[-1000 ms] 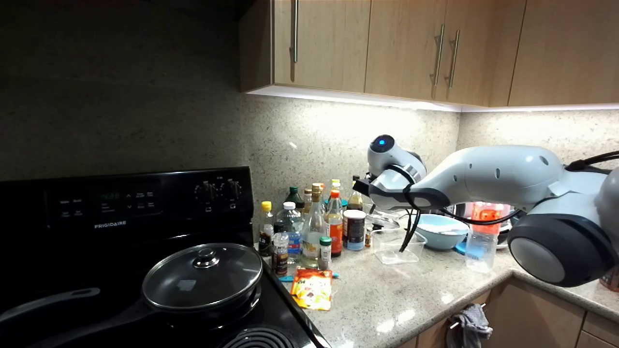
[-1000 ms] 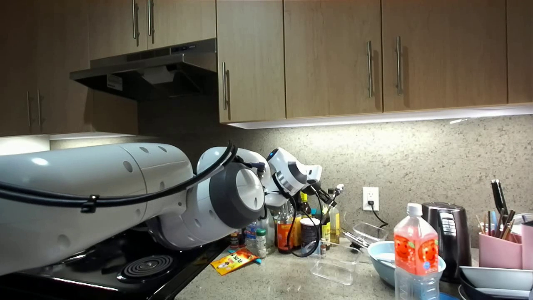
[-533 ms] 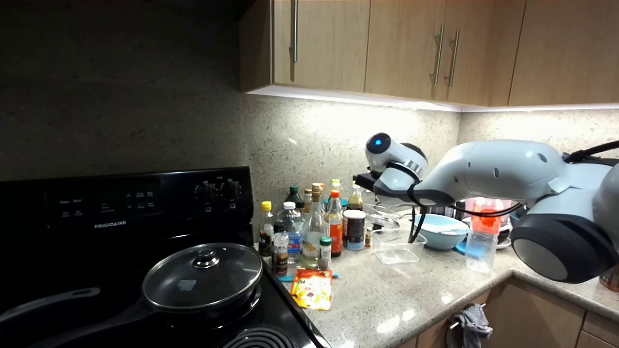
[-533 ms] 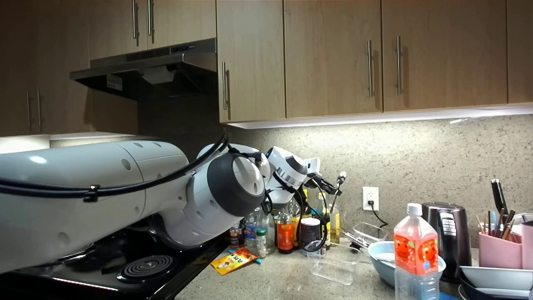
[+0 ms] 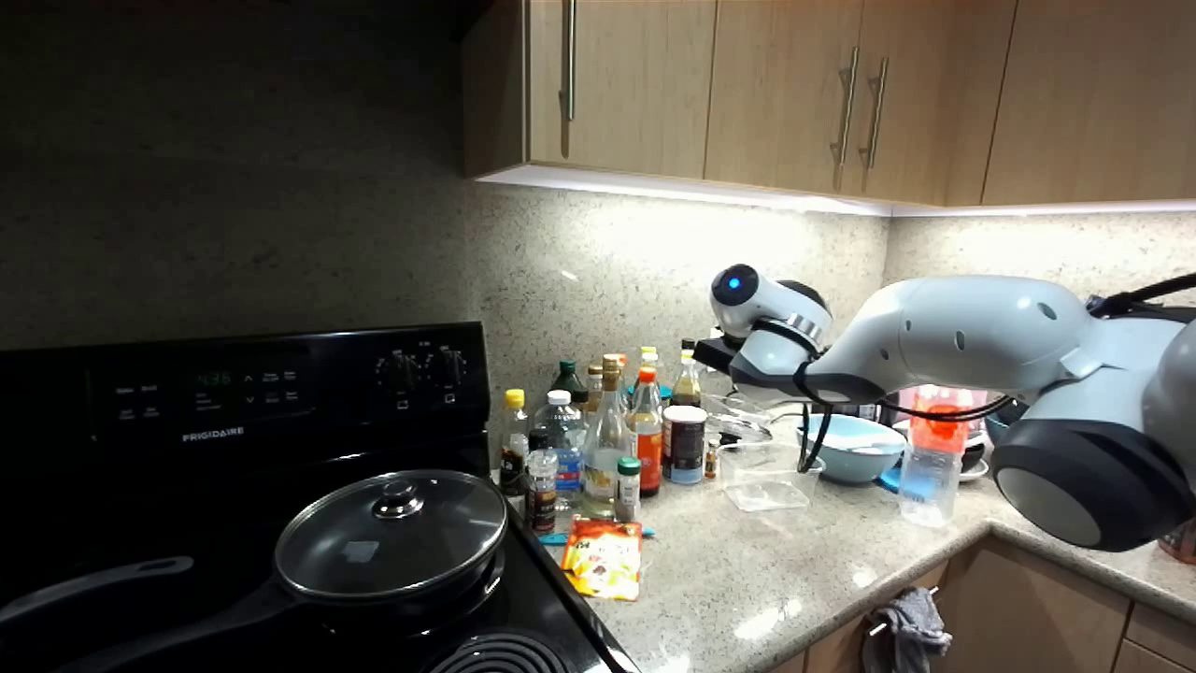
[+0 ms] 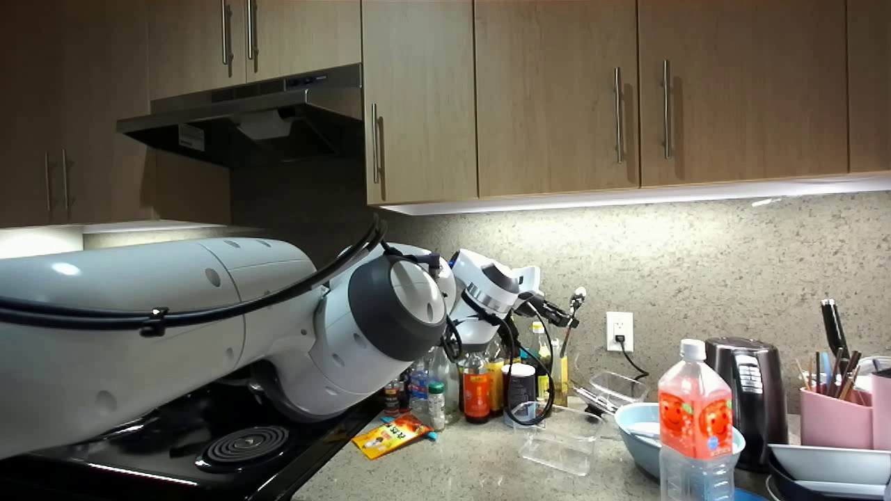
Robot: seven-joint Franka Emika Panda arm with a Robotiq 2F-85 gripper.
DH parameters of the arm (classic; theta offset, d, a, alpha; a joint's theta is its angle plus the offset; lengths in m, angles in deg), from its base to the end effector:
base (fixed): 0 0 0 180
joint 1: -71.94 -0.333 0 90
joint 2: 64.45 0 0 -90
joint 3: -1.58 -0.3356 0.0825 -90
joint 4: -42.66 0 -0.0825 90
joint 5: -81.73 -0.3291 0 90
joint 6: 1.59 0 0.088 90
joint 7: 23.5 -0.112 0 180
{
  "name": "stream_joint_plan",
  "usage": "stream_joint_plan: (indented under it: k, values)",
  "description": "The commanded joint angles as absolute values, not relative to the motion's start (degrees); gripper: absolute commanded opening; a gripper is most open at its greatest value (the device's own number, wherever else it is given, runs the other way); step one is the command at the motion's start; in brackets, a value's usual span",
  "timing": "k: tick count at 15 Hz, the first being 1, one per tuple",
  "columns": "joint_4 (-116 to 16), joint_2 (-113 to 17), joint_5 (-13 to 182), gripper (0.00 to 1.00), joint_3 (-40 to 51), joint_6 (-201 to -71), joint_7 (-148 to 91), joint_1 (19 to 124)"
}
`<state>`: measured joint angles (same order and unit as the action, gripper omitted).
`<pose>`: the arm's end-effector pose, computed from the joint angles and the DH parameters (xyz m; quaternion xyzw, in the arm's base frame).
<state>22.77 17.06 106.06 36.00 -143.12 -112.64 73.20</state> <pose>0.8159 -0.1121 0.3169 0.7001 -0.4735 0.5176 0.1331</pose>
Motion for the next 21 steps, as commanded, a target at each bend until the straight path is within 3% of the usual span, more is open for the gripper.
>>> stream_joint_plan:
  k: [1,11,17,21]
  values:
    - [22.77,16.93,106.47,0.02,35.5,-143.05,-112.52,73.31]
    - [20.46,20.8,113.55,0.02,39.04,-143.67,-115.77,75.73]
    - [20.92,20.83,111.41,0.02,31.21,-143.15,-98.9,76.68]
    - [21.14,20.84,113.37,0.02,30.88,-144.33,-101.97,76.43]
